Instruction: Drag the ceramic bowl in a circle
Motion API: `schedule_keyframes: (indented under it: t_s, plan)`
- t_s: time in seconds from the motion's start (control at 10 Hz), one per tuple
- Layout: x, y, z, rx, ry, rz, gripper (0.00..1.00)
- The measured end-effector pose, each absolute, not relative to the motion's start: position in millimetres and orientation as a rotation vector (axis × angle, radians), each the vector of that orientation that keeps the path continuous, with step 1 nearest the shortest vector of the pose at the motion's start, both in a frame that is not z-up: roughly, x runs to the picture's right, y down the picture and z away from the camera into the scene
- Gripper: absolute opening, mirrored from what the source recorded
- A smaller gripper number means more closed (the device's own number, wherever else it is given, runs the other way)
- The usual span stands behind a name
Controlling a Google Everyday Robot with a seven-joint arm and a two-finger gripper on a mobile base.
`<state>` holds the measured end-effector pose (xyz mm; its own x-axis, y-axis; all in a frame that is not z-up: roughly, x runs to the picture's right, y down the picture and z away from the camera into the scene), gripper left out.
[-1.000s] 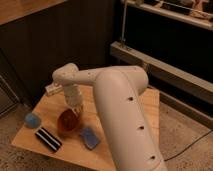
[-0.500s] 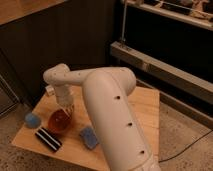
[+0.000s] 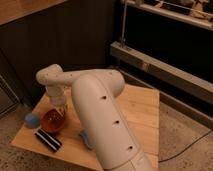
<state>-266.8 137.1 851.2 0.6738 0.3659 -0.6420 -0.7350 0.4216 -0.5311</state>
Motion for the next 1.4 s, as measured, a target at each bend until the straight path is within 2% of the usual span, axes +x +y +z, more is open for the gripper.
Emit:
schedule_keyframes:
  t_s: [0.6,1.4]
  plan:
    - [-299,94,881,-0.821,0.463,0.733,0.0]
    - [-225,30,921,-0.66,0.6,0.859,0.0]
